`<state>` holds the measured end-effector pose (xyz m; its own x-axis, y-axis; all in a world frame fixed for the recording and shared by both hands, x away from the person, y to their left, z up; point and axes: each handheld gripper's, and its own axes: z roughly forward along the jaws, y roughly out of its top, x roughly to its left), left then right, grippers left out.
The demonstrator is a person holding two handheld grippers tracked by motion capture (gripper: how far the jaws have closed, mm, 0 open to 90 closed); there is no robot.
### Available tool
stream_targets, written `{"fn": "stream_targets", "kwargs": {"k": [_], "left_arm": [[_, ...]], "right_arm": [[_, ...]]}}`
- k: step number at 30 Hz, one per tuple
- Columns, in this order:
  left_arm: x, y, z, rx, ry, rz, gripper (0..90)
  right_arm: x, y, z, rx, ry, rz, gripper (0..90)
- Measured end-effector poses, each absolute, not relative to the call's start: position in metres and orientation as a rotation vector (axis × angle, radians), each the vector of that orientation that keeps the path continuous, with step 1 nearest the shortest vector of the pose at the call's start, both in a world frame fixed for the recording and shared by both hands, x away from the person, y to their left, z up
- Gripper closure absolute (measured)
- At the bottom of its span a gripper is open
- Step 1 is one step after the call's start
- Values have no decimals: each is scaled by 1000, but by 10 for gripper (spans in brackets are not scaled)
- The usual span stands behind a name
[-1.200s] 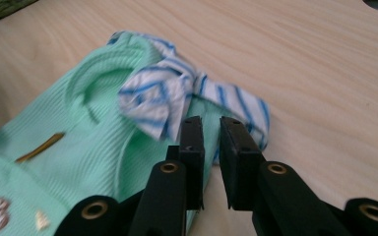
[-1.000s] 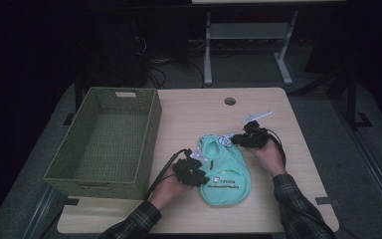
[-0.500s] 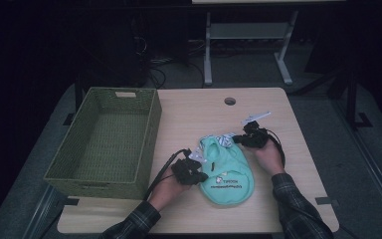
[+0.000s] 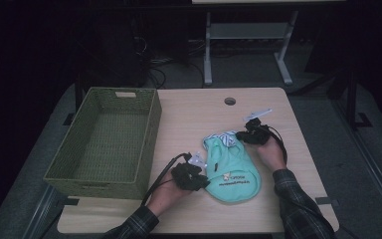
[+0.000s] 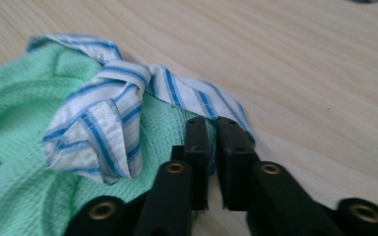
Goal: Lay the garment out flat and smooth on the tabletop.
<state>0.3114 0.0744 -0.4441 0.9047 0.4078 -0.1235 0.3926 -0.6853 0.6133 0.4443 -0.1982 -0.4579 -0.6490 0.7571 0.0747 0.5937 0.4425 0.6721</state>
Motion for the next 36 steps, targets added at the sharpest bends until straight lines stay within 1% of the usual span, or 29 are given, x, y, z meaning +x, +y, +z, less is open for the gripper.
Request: {"fn": "stream_targets", "kwargs": {"k": [5, 9, 10, 13, 18, 19, 24, 27, 31, 35, 36], "left_arm": [[319, 79, -435, 2356, 588, 52, 743], [331, 81, -430, 2326, 615, 62, 812], [335, 82, -430, 2316, 629, 55, 872], [347, 81, -428, 2319, 635, 75, 895], [372, 75, -423, 2283, 672, 103, 896], [372, 75, -423, 2283, 672, 103, 896], [399, 61, -417, 2280, 673, 157, 896], [407, 57, -416, 2286, 675, 168, 896], [419, 49, -424, 2301, 683, 174, 896], [427, 44, -438, 2331, 703, 170, 896], [431, 44, -445, 2354, 714, 190, 896]], "right_arm": [[435, -206, -450, 1179, 2430, 1060, 801], [423, -212, -447, 1177, 2422, 1105, 869], [416, -213, -446, 1168, 2424, 1120, 895], [409, -214, -446, 1158, 2431, 1123, 896], [393, -215, -446, 1125, 2453, 1130, 896], [393, -215, -446, 1125, 2453, 1130, 896], [378, -218, -449, 1126, 2473, 1127, 896], [373, -219, -450, 1128, 2480, 1121, 896], [365, -222, -452, 1128, 2489, 1116, 897], [357, -225, -454, 1127, 2500, 1111, 898], [353, -227, -455, 1125, 2515, 1099, 898]]}}
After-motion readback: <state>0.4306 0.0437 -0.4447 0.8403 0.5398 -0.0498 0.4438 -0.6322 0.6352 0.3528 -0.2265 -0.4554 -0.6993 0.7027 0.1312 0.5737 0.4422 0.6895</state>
